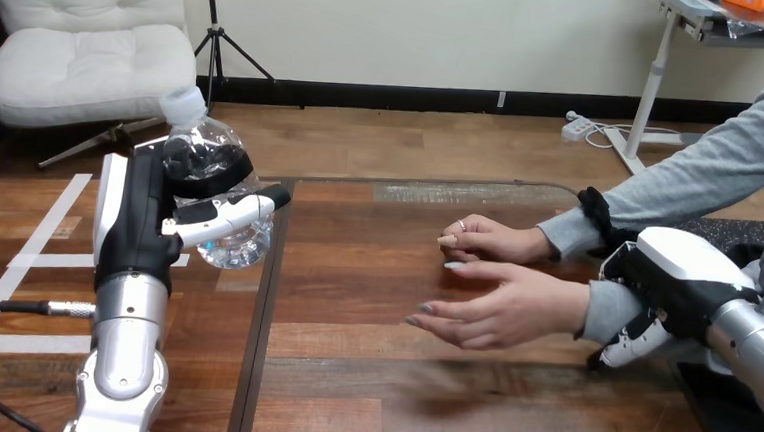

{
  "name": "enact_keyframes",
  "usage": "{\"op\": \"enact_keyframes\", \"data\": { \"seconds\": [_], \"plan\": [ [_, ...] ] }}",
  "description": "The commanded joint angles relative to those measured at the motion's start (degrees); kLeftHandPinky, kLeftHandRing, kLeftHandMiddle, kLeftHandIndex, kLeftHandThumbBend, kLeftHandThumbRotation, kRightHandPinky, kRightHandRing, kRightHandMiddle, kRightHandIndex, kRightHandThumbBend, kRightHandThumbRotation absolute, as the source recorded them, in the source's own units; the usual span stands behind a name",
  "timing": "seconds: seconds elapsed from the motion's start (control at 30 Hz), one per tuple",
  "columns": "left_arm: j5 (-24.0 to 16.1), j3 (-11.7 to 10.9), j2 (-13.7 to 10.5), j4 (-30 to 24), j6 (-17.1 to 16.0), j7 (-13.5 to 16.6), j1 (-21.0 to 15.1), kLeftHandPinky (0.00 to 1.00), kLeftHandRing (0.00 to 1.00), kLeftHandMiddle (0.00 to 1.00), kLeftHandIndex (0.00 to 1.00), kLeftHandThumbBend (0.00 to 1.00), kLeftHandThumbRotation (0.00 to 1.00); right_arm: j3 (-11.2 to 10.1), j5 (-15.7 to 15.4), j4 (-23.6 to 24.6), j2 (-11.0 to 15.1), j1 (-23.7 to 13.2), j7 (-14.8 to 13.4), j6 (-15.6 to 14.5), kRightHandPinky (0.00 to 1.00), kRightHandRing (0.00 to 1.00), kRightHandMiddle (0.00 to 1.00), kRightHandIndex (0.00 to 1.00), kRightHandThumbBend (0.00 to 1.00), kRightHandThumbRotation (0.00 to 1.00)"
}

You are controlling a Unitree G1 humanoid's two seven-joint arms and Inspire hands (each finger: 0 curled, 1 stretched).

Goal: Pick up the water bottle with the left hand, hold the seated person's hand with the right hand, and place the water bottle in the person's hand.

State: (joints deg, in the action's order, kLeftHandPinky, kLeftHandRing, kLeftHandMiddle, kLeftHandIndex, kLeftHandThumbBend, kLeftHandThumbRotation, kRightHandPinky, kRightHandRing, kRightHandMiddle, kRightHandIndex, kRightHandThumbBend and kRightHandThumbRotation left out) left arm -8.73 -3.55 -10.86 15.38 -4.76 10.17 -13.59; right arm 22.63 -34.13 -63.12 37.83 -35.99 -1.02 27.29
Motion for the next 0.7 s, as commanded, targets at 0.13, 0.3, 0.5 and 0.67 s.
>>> {"op": "enact_keyframes", "data": {
  "seconds": [0.13,0.3,0.5,0.67],
  "plan": [
    [0.10,-0.53,-0.21,-4.29,-1.08,-0.18,-2.70,0.31,0.37,0.41,0.41,0.75,0.00,-2.72,3.19,1.63,-1.15,-1.63,0.37,1.27,0.19,0.24,0.31,0.32,0.84,0.00],
    [-0.10,-0.41,-0.12,-4.67,-0.40,-0.18,-2.66,0.30,0.37,0.40,0.41,0.75,0.00,-2.74,3.65,1.63,-1.05,-1.75,0.68,1.23,0.21,0.26,0.32,0.34,0.84,0.00],
    [0.17,-0.38,0.02,-4.74,-0.67,-0.49,-2.62,0.30,0.37,0.40,0.41,0.75,0.00,-2.91,4.28,1.95,-0.94,-1.70,0.70,1.26,0.22,0.27,0.34,0.37,0.85,0.00],
    [-0.07,-0.13,0.22,-5.52,-0.50,-0.60,-2.23,0.30,0.36,0.40,0.41,0.75,0.00,-3.18,4.81,2.86,-0.78,-1.56,1.27,1.19,0.23,0.28,0.34,0.37,0.84,0.00]
  ]
}}
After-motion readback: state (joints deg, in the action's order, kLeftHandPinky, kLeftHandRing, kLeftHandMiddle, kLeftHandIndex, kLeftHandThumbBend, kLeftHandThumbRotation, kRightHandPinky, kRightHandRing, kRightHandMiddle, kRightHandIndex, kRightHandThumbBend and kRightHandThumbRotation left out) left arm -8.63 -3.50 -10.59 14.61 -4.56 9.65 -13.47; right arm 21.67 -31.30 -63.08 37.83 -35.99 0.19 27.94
